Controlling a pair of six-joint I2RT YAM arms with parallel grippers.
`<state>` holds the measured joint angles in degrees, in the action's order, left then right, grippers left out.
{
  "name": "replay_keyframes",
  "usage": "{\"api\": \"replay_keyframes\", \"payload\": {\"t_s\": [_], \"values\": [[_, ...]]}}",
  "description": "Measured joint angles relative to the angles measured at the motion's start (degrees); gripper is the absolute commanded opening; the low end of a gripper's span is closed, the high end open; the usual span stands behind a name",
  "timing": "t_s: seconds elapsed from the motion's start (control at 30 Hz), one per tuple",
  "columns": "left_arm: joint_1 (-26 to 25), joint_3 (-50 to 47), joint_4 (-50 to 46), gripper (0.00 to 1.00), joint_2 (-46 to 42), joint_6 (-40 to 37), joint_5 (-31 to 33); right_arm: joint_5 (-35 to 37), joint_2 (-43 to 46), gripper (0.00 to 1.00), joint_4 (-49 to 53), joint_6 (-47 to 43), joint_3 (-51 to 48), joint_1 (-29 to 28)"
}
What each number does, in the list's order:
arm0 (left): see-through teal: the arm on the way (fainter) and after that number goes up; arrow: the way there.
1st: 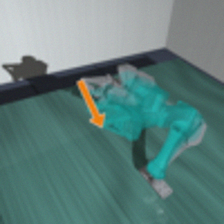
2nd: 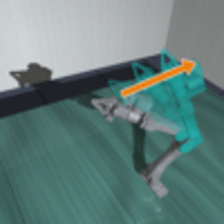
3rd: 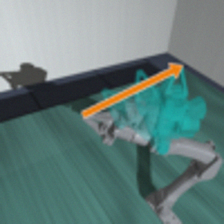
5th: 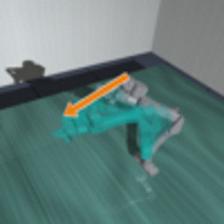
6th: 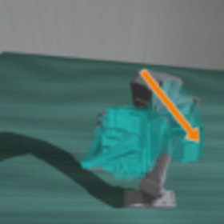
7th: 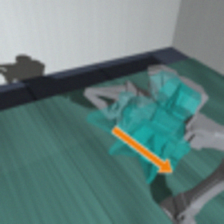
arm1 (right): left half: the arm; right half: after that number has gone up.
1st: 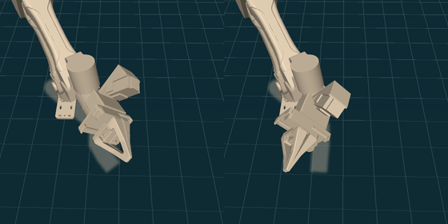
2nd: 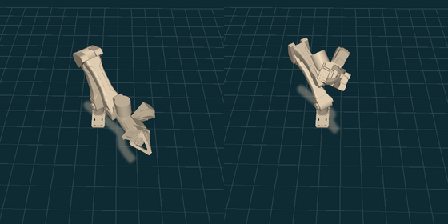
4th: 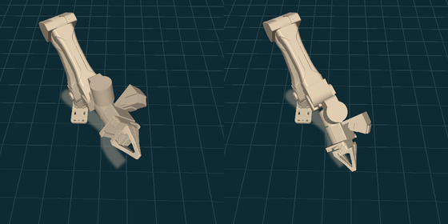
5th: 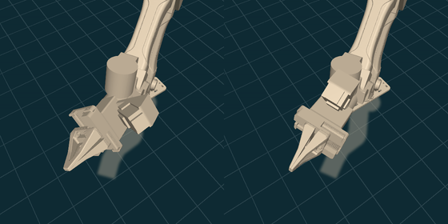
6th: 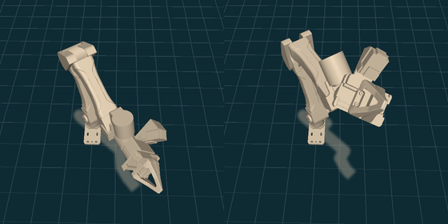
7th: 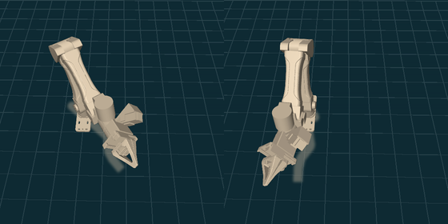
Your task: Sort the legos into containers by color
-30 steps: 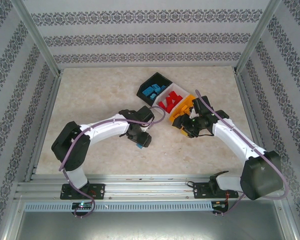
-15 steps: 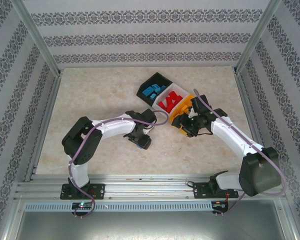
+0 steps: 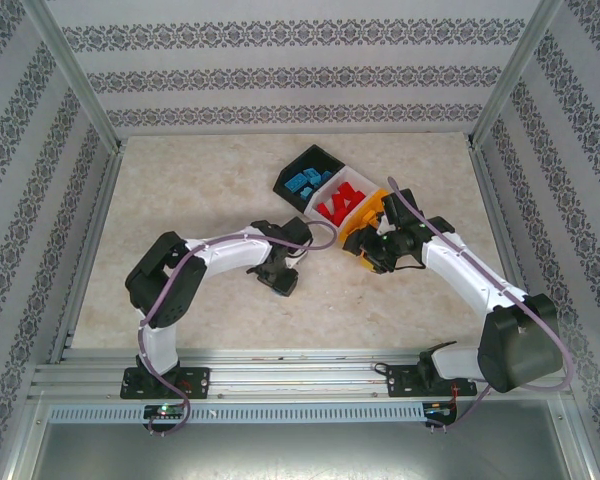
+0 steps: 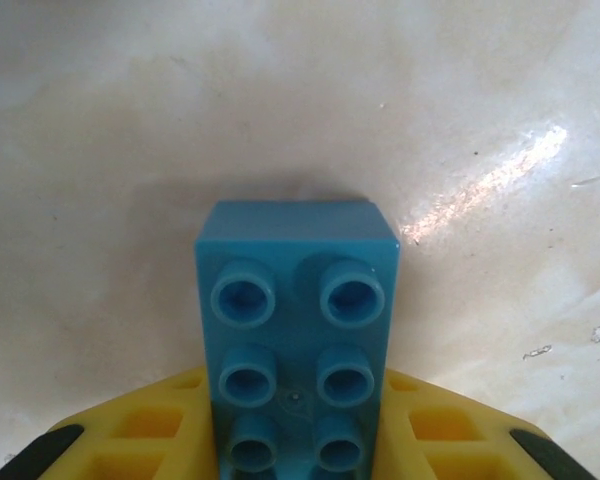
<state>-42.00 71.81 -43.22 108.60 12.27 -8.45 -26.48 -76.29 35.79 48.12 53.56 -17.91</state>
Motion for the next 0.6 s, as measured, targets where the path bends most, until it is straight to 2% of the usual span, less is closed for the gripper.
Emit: {"api": "replay_keyframes", "payload": {"t_s": [0.1,0.3,0.5,0.6], "values": [[2.6,-0.9,0.9,0.30,-2.8,0.6,-4.9,-0.4,0.0,0.55,0.0,0.0,1.4,0.0],[10.4,-4.7,7.3,0.32,-15.4,3.8,-17.9,-4.7,-1.8,0.54,0.1,0.2,6.0,-0.4],[10.9,-5.0,13.6,0.32,-18.7,4.7,-26.6,-10.7,-7.4,0.54,0.1,0.7,12.1,-5.0],[11.0,-6.6,15.8,0.31,-19.3,4.5,-28.1,-12.4,-9.7,0.54,0.2,1.1,15.1,-7.9]]}}
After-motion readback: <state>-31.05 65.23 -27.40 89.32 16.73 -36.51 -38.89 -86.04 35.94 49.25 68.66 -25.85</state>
